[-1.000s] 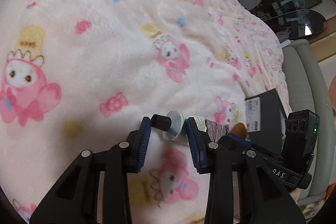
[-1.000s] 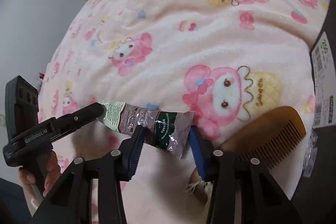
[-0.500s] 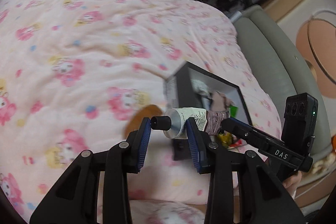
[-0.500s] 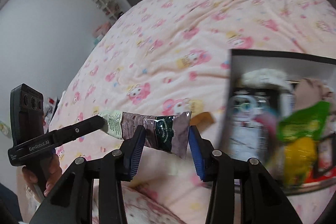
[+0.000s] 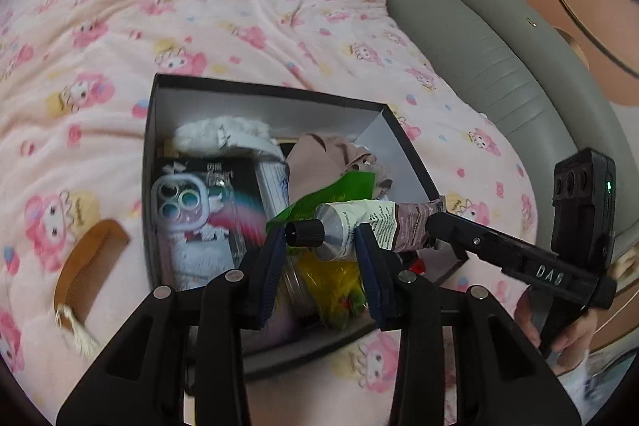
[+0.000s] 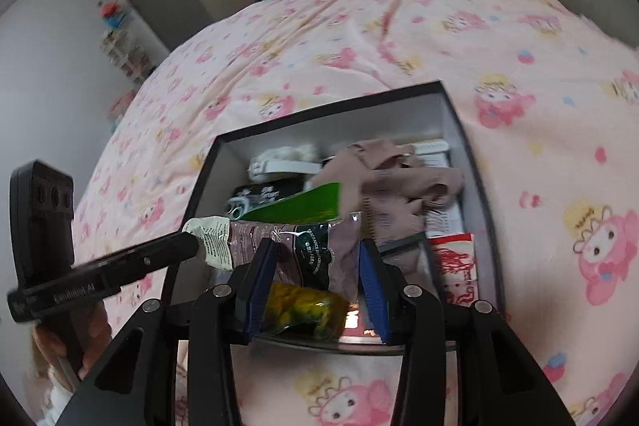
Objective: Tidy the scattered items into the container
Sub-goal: 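Carry the tube in the left gripper over the black box, then lower the tube into the box and open the left gripper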
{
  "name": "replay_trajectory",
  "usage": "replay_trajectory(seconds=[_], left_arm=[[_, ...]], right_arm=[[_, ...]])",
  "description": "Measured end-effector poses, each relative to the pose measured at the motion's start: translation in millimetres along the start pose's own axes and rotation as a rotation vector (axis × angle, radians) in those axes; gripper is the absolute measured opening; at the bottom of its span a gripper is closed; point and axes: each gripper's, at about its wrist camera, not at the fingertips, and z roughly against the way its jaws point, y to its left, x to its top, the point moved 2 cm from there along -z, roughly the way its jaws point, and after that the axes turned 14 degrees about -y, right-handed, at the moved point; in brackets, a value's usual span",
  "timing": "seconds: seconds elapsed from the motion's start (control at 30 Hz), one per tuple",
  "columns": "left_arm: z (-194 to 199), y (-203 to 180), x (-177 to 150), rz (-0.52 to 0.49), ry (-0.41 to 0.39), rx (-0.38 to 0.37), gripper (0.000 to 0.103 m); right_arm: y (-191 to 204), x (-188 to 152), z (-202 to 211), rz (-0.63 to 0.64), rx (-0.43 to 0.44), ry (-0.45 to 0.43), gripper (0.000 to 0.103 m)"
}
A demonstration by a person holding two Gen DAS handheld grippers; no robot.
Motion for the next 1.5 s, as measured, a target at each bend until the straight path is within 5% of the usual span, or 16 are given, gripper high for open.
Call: replay_trajectory(seconds=[0.23, 0.63, 0.93, 1.07, 1.33, 1.5], left_arm=[[-4, 18, -24, 0.028, 0.044, -0.002, 0.037], [1, 21, -25, -0.015, -0.021, 0.113, 0.046], [7, 35, -20, 0.014, -0.086, 0.197, 0.047], [11, 43, -13, 0.025, -0.121, 0.25, 0.046], [24, 46, -7, 0.036, -0.146, 0.226, 0.043], [25, 33, -13, 0.017, -0.101, 0.135, 0.041]], right_arm=[[-12, -6, -14, -0.078, 0.019, 0.041, 0.038], [9, -27, -24, 0.019, 0.003, 0.093, 0.038], [10, -41, -33, -0.106, 0.145, 0.212, 0.04], [32, -50, -35, -0.025, 0.14, 0.224, 0.04], [39, -50, -29, -0.003, 0.202, 0.246, 0.04], [20, -29, -10, -0.021, 0.113, 0.116, 0.04]])
